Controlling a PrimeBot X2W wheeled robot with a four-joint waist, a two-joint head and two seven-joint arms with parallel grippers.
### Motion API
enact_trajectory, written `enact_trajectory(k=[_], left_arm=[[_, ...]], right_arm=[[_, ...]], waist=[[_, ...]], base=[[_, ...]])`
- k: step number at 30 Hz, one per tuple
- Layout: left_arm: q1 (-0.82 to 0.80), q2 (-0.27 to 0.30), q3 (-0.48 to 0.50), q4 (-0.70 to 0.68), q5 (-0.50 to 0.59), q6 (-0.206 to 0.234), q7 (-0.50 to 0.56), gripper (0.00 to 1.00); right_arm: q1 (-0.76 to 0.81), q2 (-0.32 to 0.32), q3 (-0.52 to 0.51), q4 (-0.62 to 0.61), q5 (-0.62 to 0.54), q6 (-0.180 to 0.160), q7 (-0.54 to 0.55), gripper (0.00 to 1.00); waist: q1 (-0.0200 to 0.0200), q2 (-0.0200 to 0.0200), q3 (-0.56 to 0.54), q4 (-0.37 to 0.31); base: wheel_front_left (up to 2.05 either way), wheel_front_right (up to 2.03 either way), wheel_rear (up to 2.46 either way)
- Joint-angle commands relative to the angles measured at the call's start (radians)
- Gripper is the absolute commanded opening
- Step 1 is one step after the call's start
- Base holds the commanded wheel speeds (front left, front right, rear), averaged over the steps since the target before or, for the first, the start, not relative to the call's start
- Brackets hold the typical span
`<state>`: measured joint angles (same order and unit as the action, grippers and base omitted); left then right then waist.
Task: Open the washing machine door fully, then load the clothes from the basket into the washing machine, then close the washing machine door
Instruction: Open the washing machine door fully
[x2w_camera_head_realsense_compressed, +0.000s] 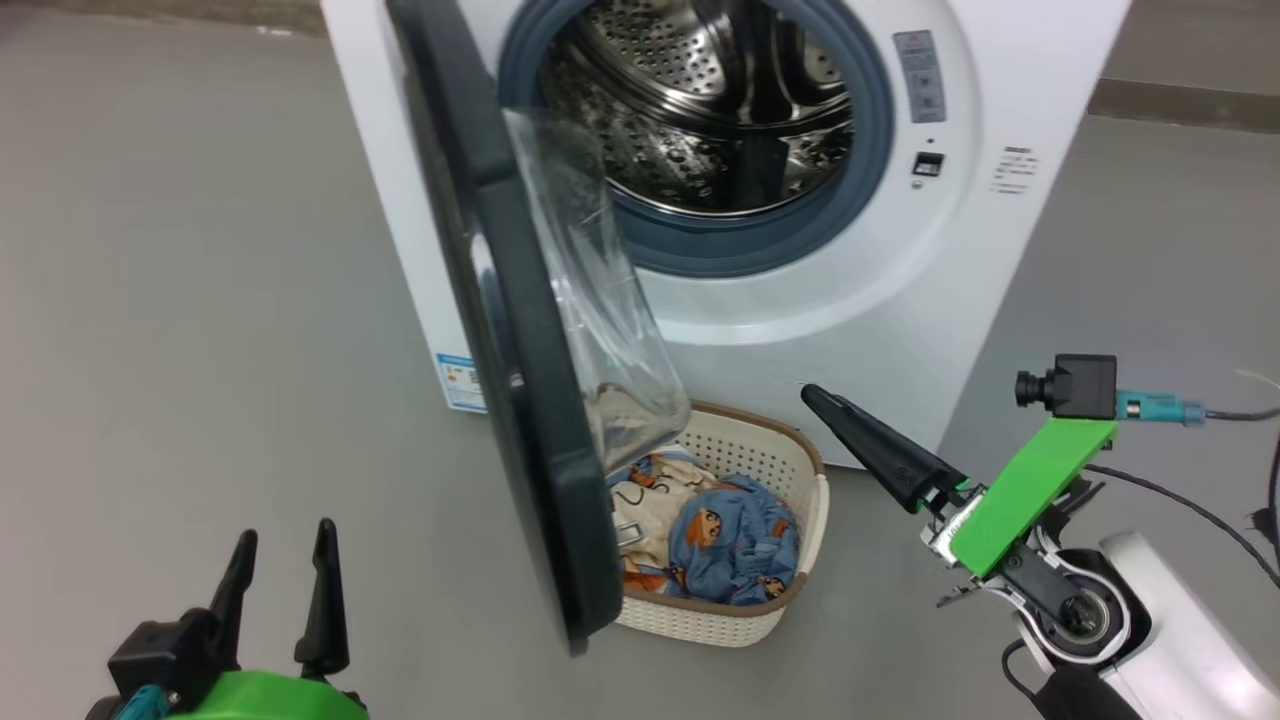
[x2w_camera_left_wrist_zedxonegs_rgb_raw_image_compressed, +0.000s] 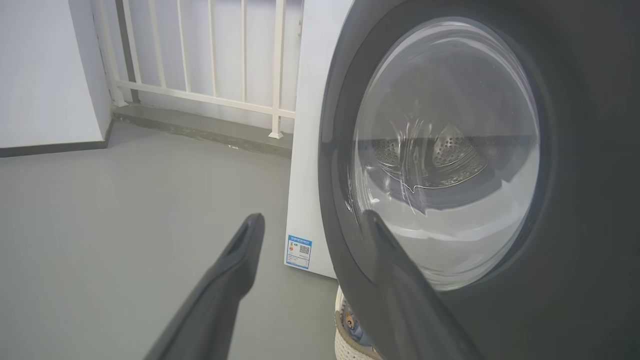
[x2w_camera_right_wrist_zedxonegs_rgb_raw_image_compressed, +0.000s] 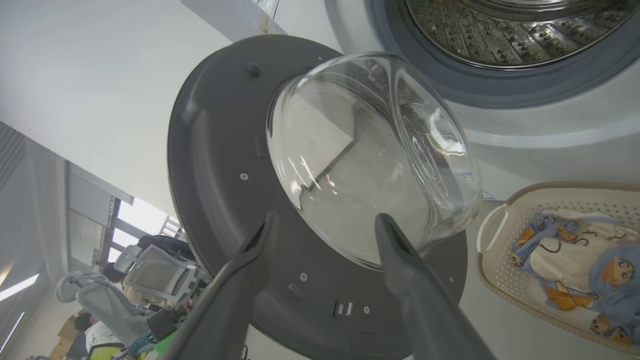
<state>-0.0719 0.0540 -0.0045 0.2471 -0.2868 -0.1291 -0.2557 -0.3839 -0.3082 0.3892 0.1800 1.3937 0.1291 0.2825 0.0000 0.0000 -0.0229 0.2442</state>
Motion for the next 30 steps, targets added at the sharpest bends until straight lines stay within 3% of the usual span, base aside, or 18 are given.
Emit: enact_trajectory(k=[1, 10, 16, 19, 24, 30], left_arm=[[-0.008, 0.014, 0.04, -0.032, 0.007, -0.002, -0.006, 1.0], [-0.003, 0.007, 0.058, -0.049, 0.011, -0.001, -0.006, 1.0], [0.003, 0.004, 0.059, -0.06, 0.003, -0.001, -0.006, 1.0], [0.008, 0.002, 0.059, -0.065, 0.002, -0.001, -0.006, 1.0], [0.021, 0.0, 0.065, -0.078, 0.004, 0.0, -0.006, 1.0], [0.03, -0.001, 0.068, -0.095, 0.016, 0.0, -0.006, 1.0]], right_arm=[[0.009, -0.009, 0.02, -0.044, -0.027, 0.002, -0.035, 1.0], [0.055, -0.07, 0.071, -0.07, -0.215, 0.002, -0.281, 1.0], [0.103, -0.081, 0.055, -0.068, -0.286, 0.002, -0.412, 1.0], [0.128, -0.096, 0.042, -0.055, -0.381, 0.002, -0.482, 1.0], [0.167, -0.071, -0.023, -0.001, -0.54, 0.002, -0.532, 1.0], [0.206, 0.005, -0.16, 0.014, -0.753, 0.002, -0.544, 1.0]], waist=[[0.0, 0.0, -0.002, -0.039], [0.0, 0.0, 0.003, -0.099], [0.0, 0.0, 0.003, -0.115], [0.0, 0.0, 0.003, -0.128], [0.0, 0.0, 0.003, -0.151], [0.0, 0.0, 0.009, -0.172]], base=[[0.0, 0.0, 0.0], [0.0, 0.0, 0.0], [0.0, 0.0, 0.0], [0.0, 0.0, 0.0], [0.0, 0.0, 0.0], [0.0, 0.0, 0.0]])
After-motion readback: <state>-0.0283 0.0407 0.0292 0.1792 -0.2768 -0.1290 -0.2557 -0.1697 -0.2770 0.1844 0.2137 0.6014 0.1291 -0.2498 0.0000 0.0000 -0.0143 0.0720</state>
